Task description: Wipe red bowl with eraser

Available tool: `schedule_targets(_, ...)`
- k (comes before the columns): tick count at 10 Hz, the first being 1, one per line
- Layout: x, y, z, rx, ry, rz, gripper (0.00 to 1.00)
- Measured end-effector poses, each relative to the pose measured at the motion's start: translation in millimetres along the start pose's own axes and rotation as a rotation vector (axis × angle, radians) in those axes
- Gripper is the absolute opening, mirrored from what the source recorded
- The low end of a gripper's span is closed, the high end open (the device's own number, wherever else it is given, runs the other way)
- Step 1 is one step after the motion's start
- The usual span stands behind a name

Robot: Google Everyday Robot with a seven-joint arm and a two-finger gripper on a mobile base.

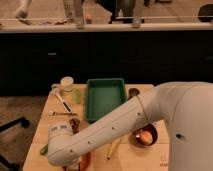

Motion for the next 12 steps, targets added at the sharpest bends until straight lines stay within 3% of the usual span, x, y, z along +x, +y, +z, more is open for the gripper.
schedule_targets(3,-14,22,-2,-0.021,-0.017,0.009,0.00)
schedule_targets(6,0,44,4,-0.052,-0.016,0.059,0.00)
schedule_targets(9,9,36,8,-0.063,-0.014,0.055,0.00)
schedule_targets(12,-4,20,8,-0.057,-0.027,0.010,0.00)
